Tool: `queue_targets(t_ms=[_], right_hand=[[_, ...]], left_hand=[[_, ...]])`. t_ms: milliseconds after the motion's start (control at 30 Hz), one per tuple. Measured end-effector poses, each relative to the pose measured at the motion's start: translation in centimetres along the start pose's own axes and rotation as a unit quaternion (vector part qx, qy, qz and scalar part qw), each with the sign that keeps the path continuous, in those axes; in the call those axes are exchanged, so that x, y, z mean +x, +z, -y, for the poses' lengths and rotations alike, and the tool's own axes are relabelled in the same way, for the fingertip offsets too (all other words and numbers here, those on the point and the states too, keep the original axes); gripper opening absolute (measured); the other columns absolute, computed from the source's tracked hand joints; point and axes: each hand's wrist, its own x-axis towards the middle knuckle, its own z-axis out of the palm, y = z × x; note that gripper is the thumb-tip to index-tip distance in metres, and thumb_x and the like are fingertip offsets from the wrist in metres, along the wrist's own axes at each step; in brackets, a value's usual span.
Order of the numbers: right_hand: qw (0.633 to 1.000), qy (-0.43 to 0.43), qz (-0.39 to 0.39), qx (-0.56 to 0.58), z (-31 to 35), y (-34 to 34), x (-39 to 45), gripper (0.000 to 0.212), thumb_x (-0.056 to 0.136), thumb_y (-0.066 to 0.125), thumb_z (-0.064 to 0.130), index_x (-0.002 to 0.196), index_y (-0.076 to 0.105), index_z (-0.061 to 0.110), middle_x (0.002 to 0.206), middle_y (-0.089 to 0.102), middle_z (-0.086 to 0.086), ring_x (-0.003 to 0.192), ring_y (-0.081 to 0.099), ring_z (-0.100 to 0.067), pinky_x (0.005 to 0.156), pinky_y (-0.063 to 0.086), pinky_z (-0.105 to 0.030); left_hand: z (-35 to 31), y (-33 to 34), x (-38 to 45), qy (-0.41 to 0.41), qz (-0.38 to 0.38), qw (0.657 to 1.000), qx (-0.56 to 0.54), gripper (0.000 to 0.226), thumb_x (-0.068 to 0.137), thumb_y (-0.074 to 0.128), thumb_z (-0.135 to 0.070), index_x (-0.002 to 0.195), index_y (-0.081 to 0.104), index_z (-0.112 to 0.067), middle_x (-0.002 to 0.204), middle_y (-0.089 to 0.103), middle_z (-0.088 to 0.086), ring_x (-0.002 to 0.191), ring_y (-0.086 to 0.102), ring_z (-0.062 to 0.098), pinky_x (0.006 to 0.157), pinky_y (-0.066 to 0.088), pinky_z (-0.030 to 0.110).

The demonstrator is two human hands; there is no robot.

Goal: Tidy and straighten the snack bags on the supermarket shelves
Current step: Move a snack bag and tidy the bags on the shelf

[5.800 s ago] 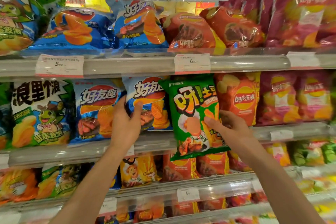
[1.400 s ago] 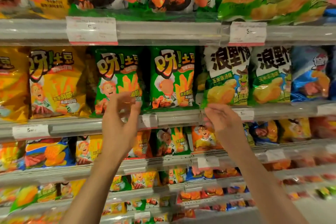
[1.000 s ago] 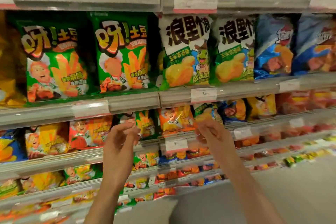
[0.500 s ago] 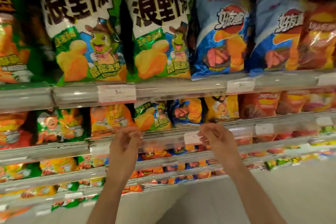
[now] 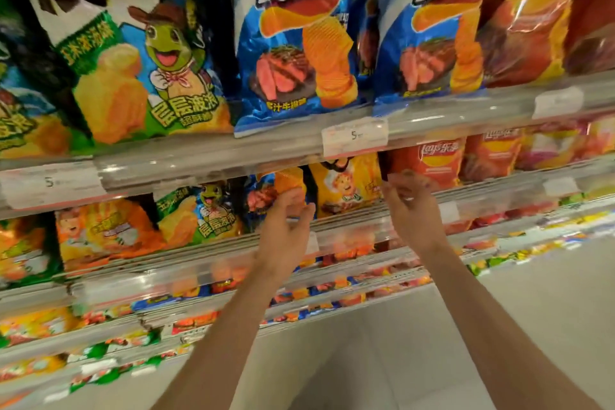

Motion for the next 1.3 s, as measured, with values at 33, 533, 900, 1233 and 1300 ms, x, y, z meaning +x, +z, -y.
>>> queue_targets(t_ms=[33, 533, 900, 1233, 1300], right_hand=[[1.0, -0.011, 0.008, -0.011, -0.2, 0.3, 0.9, 0.045, 0.099, 0.063, 0.039, 0.133, 0.061, 0.01, 0.118, 0.066, 0.009, 0.113, 0.064, -0.018, 0.094, 0.054, -0.034], [0.997, -0.03, 0.067, -0.022, -0.8, 1.9, 3.7, 0.052, 0.096, 0.059, 0.053, 0.134, 0.058, 0.018, 0.113, 0.074, 0.006, 0.102, 0.071, -0.009, 0.091, 0.06, -0.04], [0.996, -0.012, 0.076, 0.039, 1.5, 0.8, 3.0, 0.052, 0.096, 0.065, 0.049, 0.136, 0.057, 0.016, 0.11, 0.07, -0.009, 0.095, 0.07, -0.016, 0.069, 0.059, -0.02], [0.983, 0.076, 0.139, 0.091, 1.3, 0.5, -0.9, 0.082, 0.067, 0.069, 0.08, 0.124, 0.053, 0.023, 0.113, 0.069, 0.006, 0.101, 0.067, -0.007, 0.085, 0.052, -0.027], [0.98, 0.088, 0.16, 0.082, 1.5, 1.2, -2.3, 0.069, 0.076, 0.07, 0.069, 0.127, 0.051, 0.027, 0.11, 0.068, 0.013, 0.097, 0.065, -0.001, 0.075, 0.049, -0.021]], left_hand=[[0.0, 1.0, 0.8, -0.003, 0.004, 1.0, -0.001, 0.038, 0.1, 0.062, -0.015, 0.137, 0.054, -0.019, 0.13, 0.061, -0.005, 0.111, 0.061, 0.011, 0.087, 0.049, 0.011], [-0.7, 4.6, 4.1, 0.048, -0.055, 0.997, 0.016, 0.049, 0.096, 0.069, -0.032, 0.141, 0.053, -0.029, 0.107, 0.07, -0.02, 0.094, 0.068, -0.005, 0.087, 0.056, 0.02], [-1.9, 2.3, 3.2, 0.057, -0.053, 0.997, -0.018, 0.046, 0.092, 0.071, -0.038, 0.135, 0.061, -0.024, 0.107, 0.072, -0.017, 0.092, 0.067, -0.003, 0.08, 0.053, 0.013], [-1.3, -1.4, -1.5, 0.026, 0.036, 0.999, -0.023, 0.048, 0.089, 0.076, -0.026, 0.129, 0.053, -0.04, 0.112, 0.07, -0.012, 0.098, 0.065, -0.004, 0.082, 0.051, 0.011], [-0.7, -2.4, -3.0, 0.005, 0.039, 0.999, -0.023, 0.05, 0.085, 0.076, -0.033, 0.129, 0.054, -0.041, 0.112, 0.071, -0.012, 0.099, 0.065, -0.003, 0.083, 0.053, 0.015]])
